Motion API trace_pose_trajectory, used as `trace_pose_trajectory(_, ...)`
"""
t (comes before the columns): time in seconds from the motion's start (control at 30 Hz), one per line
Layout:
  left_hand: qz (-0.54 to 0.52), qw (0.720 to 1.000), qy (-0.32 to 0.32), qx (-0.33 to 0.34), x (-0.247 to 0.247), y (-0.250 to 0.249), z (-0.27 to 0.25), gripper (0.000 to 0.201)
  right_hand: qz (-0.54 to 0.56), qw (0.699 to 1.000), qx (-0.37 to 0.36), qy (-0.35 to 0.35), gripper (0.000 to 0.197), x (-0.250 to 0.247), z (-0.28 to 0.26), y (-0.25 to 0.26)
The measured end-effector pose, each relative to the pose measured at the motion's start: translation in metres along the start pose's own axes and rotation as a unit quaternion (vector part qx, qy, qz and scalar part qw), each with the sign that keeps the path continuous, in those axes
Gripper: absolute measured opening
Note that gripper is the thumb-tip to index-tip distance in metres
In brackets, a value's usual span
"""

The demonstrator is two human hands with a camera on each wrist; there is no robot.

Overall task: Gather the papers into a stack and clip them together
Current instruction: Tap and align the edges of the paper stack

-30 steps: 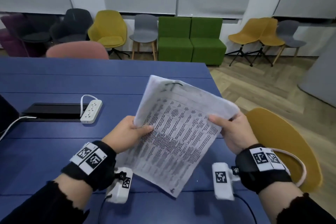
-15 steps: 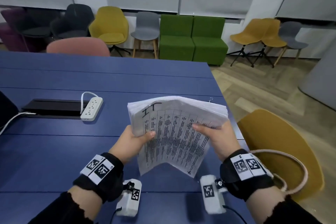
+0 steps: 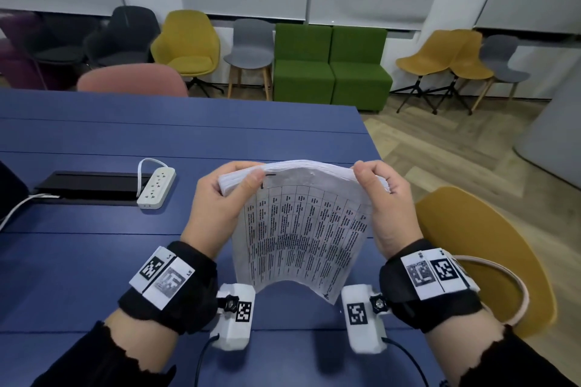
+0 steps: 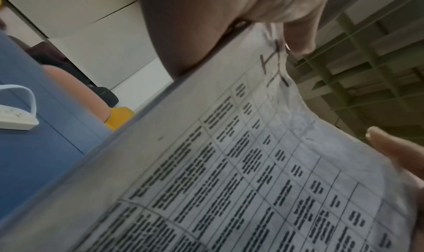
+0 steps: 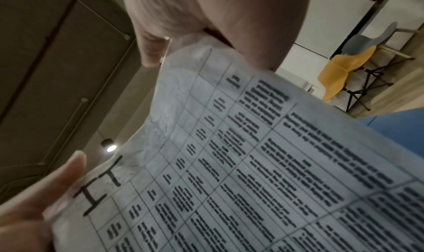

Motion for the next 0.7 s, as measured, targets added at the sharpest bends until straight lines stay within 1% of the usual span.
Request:
trace_pose_trajectory(0.07, -0.007, 1.0, -0.011, -0.004, 0.0032, -0.0029, 0.0027, 0.03, -0.004, 1.0, 0.001, -0.006, 0.064, 0.0013, 0.0012, -0.0002)
trace_pose_trajectory(0.1, -0.007, 1.0, -0.015, -0.009, 0.0047, -0.0034, 0.004, 0.027, -0.01, 1.0, 0.0, -0.007, 0.063, 0.0019, 0.0015, -0.0001)
trace_pose_trajectory(0.23, 0.016, 1.0, -0.022, -0.013, 0.0059, -0.0073, 0.0067, 0.028, -0.034, 0.999, -0.012, 0.005, 0.058, 0.0016, 0.0031, 0.0016)
trace_pose_trajectory(0.27, 0.018, 1.0, -0.014, -0.012, 0.0047, -0.0068, 0.0069, 0.025, -0.041, 0.999, -0.01, 0.01, 0.054, 0.0011, 0.0032, 0.0021)
trace_pose_trajectory(0.3, 0.014, 1.0, -0.001, -0.011, 0.0032, -0.0059, 0.0071, 0.021, -0.047, 0.999, -0.008, 0.015, 0.045, -0.0006, 0.0033, 0.0019)
trace_pose_trajectory(0.37, 0.006, 0.999, 0.034, -0.013, 0.0013, -0.0044, 0.0059, 0.02, -0.049, 0.998, -0.005, 0.043, 0.018, -0.0015, 0.0024, 0.0026)
trace_pose_trajectory(0.4, 0.006, 0.999, 0.049, -0.01, 0.0014, -0.0044, 0.0052, 0.02, -0.045, 0.997, -0.006, 0.062, 0.016, -0.0011, 0.0017, 0.0025)
trace_pose_trajectory(0.43, 0.013, 0.998, 0.057, -0.001, 0.0015, -0.0054, 0.0051, 0.016, -0.038, 0.996, -0.004, 0.077, 0.018, -0.0006, 0.001, 0.0027)
trace_pose_trajectory(0.47, 0.022, 0.998, 0.06, 0.009, 0.0016, -0.0076, 0.0054, 0.011, -0.038, 0.996, -0.009, 0.084, 0.017, -0.001, 0.0013, 0.0029)
trace_pose_trajectory(0.53, 0.034, 0.997, 0.058, 0.022, 0.0003, -0.0099, 0.008, 0.012, -0.044, 0.995, -0.02, 0.082, 0.015, -0.0024, 0.0027, 0.0054)
trace_pose_trajectory(0.63, 0.02, 0.996, 0.087, 0.007, -0.0004, -0.0054, 0.0106, 0.012, -0.046, 0.995, -0.014, 0.085, 0.013, -0.0055, 0.005, 0.006)
trace_pose_trajectory(0.7, 0.006, 0.995, 0.101, -0.007, 0.0017, -0.0009, 0.0101, 0.016, -0.054, 0.995, -0.008, 0.087, 0.013, -0.0067, 0.0056, 0.0049)
Point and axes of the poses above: each hand's wrist, its own z-axis towards the middle knuckle, its own x-axis out of the palm, y = z × x, the point moved 4 cm from there along z, towards the middle knuckle, and after that the axes turned 2 degrees about -z, right-handed, at the moved point
